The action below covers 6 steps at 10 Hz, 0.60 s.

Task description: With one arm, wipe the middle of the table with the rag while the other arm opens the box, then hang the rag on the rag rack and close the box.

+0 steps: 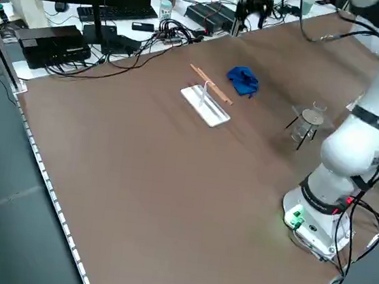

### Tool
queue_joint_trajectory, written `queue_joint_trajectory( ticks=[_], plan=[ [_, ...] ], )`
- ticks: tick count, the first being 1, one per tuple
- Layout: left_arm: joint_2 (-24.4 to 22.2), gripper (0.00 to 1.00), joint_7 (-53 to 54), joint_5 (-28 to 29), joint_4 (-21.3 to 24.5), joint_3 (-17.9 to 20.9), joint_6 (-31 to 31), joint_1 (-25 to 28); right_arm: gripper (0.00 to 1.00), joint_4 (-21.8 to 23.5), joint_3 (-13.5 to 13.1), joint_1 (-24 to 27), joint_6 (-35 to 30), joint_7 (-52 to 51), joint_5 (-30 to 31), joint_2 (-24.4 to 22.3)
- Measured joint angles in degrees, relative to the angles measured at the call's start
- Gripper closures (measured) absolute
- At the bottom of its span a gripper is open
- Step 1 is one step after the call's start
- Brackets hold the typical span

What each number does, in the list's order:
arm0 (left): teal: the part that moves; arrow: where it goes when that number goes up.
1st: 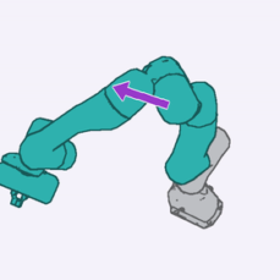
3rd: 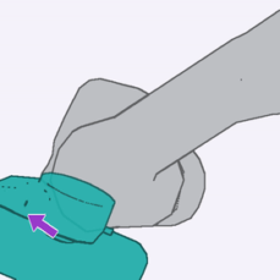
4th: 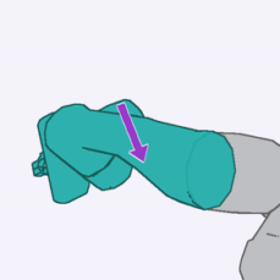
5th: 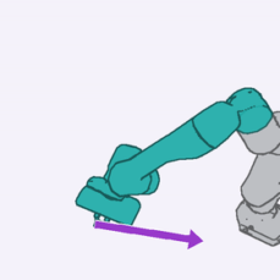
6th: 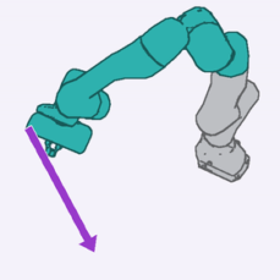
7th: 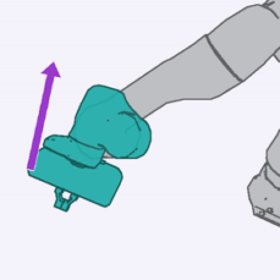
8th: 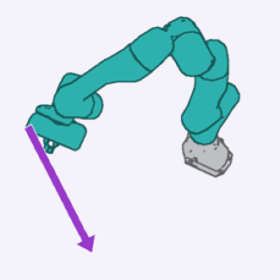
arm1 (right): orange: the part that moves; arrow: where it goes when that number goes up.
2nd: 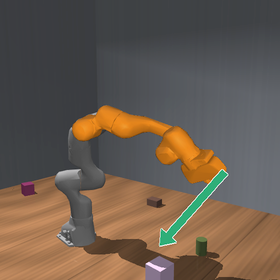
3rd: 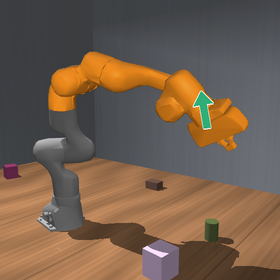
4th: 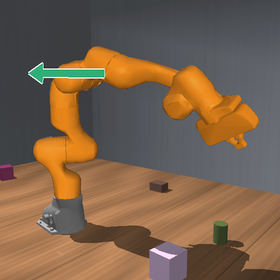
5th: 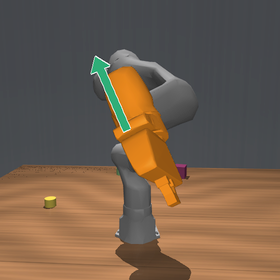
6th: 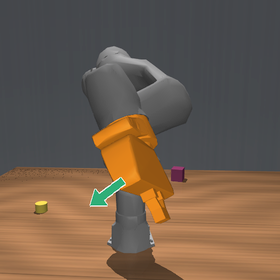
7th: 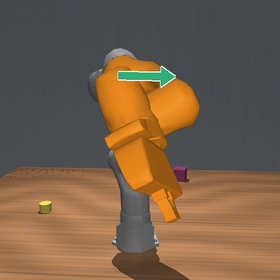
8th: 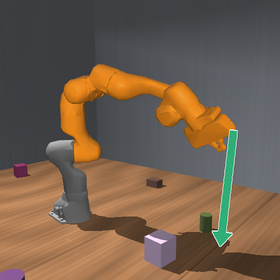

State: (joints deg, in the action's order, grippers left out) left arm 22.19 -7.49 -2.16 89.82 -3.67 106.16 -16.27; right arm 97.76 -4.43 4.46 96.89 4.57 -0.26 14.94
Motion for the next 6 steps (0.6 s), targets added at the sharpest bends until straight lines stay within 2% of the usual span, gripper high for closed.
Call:
queue_joint_trajectory(
  ticks=[1,2,4,6],
  plan=[
    [6.36,0.11,-2.22,0.0,-2.37,0.02,5.71,-1.99,0.81,0.36,-0.06,2.64,1.63,-0.19,1.23,3.59],
    [12.6,0.11,-4.27,0.0,-4.3,0.03,11.91,-3.16,0.92,0.35,-0.1,4.54,4.27,-0.3,4.15,6.97],
    [21.35,0.11,-6.12,0.0,-6.54,0.07,21.43,-4.52,0.94,0.22,-0.15,5.97,10.87,-0.24,10.11,11.77],
    [25.13,0.13,-6.31,0.0,-7.38,0.12,26.23,-4.69,0.97,0.12,-0.16,6.95,14.71,-0.22,13.76,14.34]
  ],
)
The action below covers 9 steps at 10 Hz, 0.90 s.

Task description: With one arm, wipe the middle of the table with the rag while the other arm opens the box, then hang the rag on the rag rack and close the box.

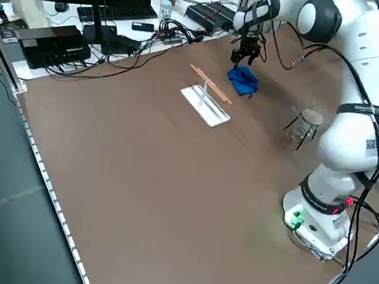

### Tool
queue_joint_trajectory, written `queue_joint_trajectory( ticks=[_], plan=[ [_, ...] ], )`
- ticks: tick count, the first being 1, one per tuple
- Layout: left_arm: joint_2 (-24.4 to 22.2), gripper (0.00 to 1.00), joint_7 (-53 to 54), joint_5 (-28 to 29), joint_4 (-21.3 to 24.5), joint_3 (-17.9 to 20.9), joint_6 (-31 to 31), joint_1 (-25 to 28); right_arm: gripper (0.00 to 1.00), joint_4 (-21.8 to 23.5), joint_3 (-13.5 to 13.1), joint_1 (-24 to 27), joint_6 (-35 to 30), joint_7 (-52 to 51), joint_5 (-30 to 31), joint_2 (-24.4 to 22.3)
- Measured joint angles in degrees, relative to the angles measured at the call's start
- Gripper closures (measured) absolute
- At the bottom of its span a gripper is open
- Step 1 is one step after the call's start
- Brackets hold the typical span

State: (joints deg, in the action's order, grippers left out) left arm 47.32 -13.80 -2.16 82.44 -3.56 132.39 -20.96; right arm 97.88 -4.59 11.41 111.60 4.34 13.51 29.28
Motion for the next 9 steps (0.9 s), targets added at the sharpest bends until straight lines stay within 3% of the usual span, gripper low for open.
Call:
queue_joint_trajectory(
  ticks=[5,7,9],
  plan=[
    [1.32,0.89,-2.18,1.04,-0.81,-0.1,1.29,-1.5,0.99,-0.26,-0.19,2.42,8.09,0.0,8.31,5.12],
    [1.71,0.91,-5.78,0.97,-0.95,-0.33,3.65,-3.76,0.99,-0.72,-0.19,2.66,8.19,-0.01,8.59,5.6],
    [4.23,0.91,-10.95,1.06,-4.15,-0.21,6.98,-7.93,0.99,-2.29,-0.23,2.65,5.59,-0.03,9.44,5.59]
  ],
)
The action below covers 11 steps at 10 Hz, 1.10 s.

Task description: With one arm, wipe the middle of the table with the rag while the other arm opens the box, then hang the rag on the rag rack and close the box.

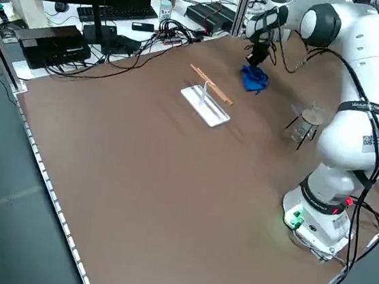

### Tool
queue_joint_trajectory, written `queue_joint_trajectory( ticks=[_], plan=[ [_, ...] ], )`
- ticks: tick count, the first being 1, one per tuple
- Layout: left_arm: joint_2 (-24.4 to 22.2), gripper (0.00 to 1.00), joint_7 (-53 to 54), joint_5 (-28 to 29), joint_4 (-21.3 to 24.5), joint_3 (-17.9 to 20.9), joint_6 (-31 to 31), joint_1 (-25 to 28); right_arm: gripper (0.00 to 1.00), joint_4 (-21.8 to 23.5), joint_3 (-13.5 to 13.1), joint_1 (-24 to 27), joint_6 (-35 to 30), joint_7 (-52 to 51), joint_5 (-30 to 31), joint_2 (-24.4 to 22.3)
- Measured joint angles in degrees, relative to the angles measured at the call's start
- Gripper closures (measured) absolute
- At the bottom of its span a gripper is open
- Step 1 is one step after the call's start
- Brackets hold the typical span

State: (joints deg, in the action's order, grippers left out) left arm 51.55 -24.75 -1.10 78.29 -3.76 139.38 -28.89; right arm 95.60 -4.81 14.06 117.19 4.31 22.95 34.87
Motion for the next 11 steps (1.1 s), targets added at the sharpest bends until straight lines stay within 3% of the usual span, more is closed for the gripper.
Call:
queue_joint_trajectory(
  ticks=[1,3,4,7,11],
  plan=[
    [1.37,0.92,-1.32,0.6,-2.14,2.46,0.03,-4.0,0.99,-1.95,0.12,-0.02,-3.65,-0.24,0.36,-0.05],
    [2.44,0.92,-5.92,0.77,-3.65,13.11,0.03,-16.11,0.99,-4.38,0.19,0.14,-7.36,-0.99,2.26,-0.28],
    [2.45,0.92,-7.67,-0.58,-4.11,14.02,0.05,-18.23,0.99,-4.82,0.2,0.59,-7.93,-2.35,2.32,-0.8],
    [3.28,0.92,-8.53,-3.67,-4.78,11.94,7.01,-17.56,0.99,-5.23,0.14,4.11,-7.59,-8.3,3.63,-3.66],
    [7.68,0.92,-12.41,-3.69,-8.83,5.35,19.84,-17.7,0.99,-4.42,-0.44,18.23,11.2,-22.64,5.03,-0.8]
  ],
)
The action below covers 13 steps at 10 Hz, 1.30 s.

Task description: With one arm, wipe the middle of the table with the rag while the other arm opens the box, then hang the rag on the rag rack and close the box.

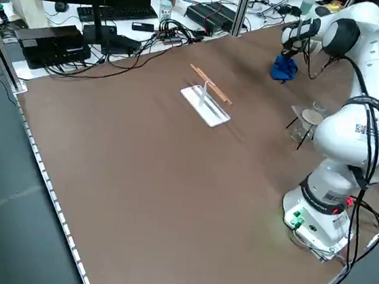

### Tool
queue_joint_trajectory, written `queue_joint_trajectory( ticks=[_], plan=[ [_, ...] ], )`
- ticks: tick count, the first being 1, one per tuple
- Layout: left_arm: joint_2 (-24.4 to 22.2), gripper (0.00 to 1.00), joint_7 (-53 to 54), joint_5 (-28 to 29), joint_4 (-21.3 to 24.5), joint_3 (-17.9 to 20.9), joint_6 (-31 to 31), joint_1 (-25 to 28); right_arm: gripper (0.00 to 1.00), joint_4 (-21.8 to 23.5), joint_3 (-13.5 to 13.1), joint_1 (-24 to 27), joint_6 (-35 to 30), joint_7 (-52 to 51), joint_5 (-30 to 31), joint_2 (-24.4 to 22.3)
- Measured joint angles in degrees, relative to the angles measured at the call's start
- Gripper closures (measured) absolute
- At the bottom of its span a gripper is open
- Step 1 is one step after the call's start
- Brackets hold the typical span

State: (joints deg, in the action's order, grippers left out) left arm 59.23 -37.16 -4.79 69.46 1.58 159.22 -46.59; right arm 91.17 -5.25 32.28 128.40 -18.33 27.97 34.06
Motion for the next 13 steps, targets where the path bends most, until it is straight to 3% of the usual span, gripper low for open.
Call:
queue_joint_trajectory(
  ticks=[2,5,6,8,10,11,13],
  plan=[
    [0.16,0.92,-0.07,-0.01,-0.62,-3.76,4.12,-0.06,0.99,-0.08,2.24,0.21,-0.28,-0.44,-1.04,0.66],
    [0.36,0.92,-0.27,-0.01,-2.65,-6.02,4.85,-1.37,0.98,-5.39,8.21,-1.85,-19.16,-1.12,-14.74,-4.94],
    [1.12,0.92,-0.28,-0.01,-3.37,-5.79,4.84,-1.18,0.88,-5.9,8.98,-2.35,-24.42,-0.92,-20.05,-8.38],
    [3.93,0.92,-0.28,-0.01,-4.73,-5.53,4.92,-0.26,0.57,-5.86,9.56,-4.85,-28.35,2.4,-26.51,-12.71],
    [4.96,0.92,-0.28,-0.01,-5.8,-5.52,5.07,0.23,0.26,-5.75,9.63,-6.65,-28.56,4.31,-27.33,-14.75],
    [4.97,0.92,-0.28,-0.01,-6.42,-5.44,5.74,0.53,0.16,-5.63,9.33,-6.17,-28.58,4.33,-27.33,-15.12],
    [4.92,0.92,-0.28,-0.02,-7.98,-5.01,8.13,1.89,0.17,-5.26,8.9,-3.47,-28.3,4.22,-27.33,-15.13]
  ],
)
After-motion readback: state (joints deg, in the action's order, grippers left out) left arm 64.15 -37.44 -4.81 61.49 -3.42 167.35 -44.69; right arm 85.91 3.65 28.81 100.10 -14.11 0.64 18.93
